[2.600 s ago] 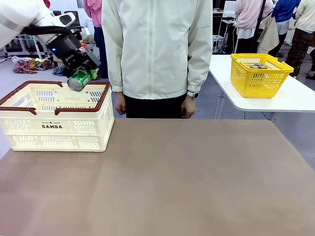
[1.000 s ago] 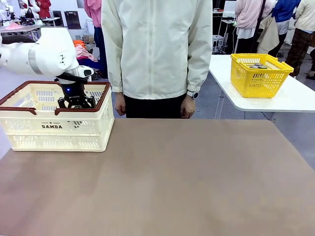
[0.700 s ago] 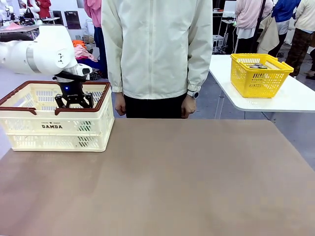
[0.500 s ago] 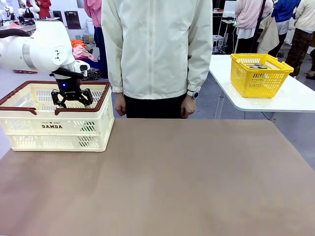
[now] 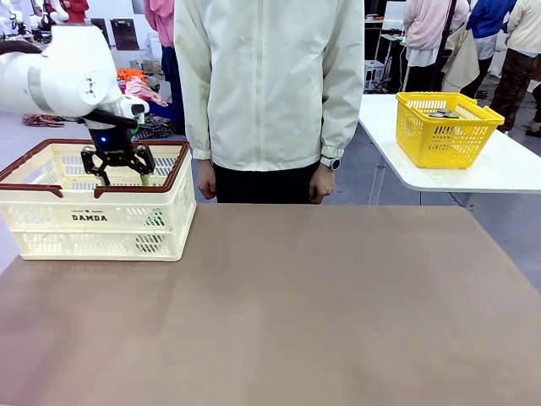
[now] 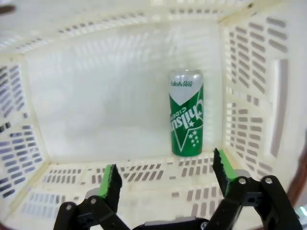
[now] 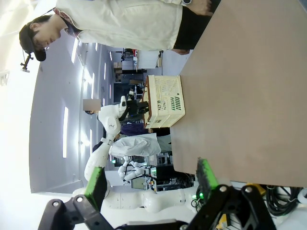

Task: Place the drinks into the Shopping basket.
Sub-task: Pick up one drink and place it into the Shopping basket.

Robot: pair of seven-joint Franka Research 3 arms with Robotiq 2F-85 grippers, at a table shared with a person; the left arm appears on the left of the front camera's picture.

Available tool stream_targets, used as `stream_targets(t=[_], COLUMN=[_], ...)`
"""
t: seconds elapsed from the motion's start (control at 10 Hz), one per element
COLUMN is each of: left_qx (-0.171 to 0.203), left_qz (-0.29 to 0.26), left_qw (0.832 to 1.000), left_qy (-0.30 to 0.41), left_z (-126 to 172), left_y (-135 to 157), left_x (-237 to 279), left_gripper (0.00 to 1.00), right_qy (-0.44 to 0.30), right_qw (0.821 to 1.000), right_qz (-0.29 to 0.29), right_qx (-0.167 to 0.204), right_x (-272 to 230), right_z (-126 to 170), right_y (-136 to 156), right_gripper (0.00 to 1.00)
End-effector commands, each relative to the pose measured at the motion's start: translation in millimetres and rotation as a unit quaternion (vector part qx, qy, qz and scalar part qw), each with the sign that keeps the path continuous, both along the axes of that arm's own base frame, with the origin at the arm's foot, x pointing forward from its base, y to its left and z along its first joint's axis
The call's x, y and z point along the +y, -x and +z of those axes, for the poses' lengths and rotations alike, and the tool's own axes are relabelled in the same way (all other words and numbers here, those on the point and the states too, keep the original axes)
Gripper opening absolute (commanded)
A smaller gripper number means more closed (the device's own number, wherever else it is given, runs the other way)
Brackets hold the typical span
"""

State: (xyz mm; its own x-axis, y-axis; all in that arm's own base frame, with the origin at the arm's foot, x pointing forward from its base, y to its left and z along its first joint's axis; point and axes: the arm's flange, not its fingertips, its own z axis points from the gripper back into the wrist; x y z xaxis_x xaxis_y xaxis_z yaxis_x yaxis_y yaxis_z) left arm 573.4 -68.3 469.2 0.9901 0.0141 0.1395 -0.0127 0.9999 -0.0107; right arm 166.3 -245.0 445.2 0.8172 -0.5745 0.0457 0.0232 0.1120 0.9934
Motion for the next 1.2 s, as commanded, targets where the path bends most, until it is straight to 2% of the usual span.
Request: stream_targets(t=[0.0, 0.1, 0.2, 0.3, 0.4, 0.5, 0.7, 0.8, 0.9, 1.0, 1.1], left_qx=[-0.036, -0.044, -0.030, -0.016, 0.002, 0.006, -0.037, -0.062, -0.080, -0.094, -0.061], left_qz=[-0.001, -0.001, -0.019, -0.066, -0.104, -0.135, -0.142, -0.129, -0.120, -0.121, -0.134], left_qw=[0.999, 0.997, 0.992, 0.981, 0.957, 0.934, 0.892, 0.871, 0.846, 0.825, 0.867], left_qy=[0.027, 0.060, 0.117, 0.183, 0.271, 0.331, 0.427, 0.471, 0.513, 0.544, 0.476], left_z=[57, 85, 104, 115, 114, 101, 51, 21, -9, -29, 11], left_y=[52, 81, 110, 148, 195, 234, 295, 310, 309, 294, 320], left_x=[29, 45, 56, 69, 89, 111, 145, 156, 165, 169, 157], left_gripper=[1.00, 1.00, 1.00, 1.00, 1.00, 1.00, 1.00, 1.00, 1.00, 1.00, 1.00], right_qy=[-0.006, -0.006, -0.006, -0.006, -0.006, -0.006, -0.006, -0.006, -0.006, -0.006, -0.006], right_qw=[1.000, 1.000, 1.000, 1.000, 1.000, 1.000, 1.000, 1.000, 1.000, 1.000, 1.000], right_qz=[-0.005, -0.005, -0.005, -0.005, -0.005, -0.005, -0.005, -0.005, -0.005, -0.005, -0.005], right_qx=[-0.007, -0.007, -0.007, -0.007, -0.007, -0.007, -0.007, -0.007, -0.007, -0.007, -0.007], right_x=[3, 3, 3, 3, 3, 3, 3, 3, 3, 3, 3], right_z=[4, 4, 4, 4, 4, 4, 4, 4, 4, 4, 4], right_y=[-1, -1, -1, -1, -1, -1, -1, -1, -1, -1, -1], right_gripper=[1.00, 1.00, 1.00, 1.00, 1.00, 1.00, 1.00, 1.00, 1.00, 1.00, 1.00])
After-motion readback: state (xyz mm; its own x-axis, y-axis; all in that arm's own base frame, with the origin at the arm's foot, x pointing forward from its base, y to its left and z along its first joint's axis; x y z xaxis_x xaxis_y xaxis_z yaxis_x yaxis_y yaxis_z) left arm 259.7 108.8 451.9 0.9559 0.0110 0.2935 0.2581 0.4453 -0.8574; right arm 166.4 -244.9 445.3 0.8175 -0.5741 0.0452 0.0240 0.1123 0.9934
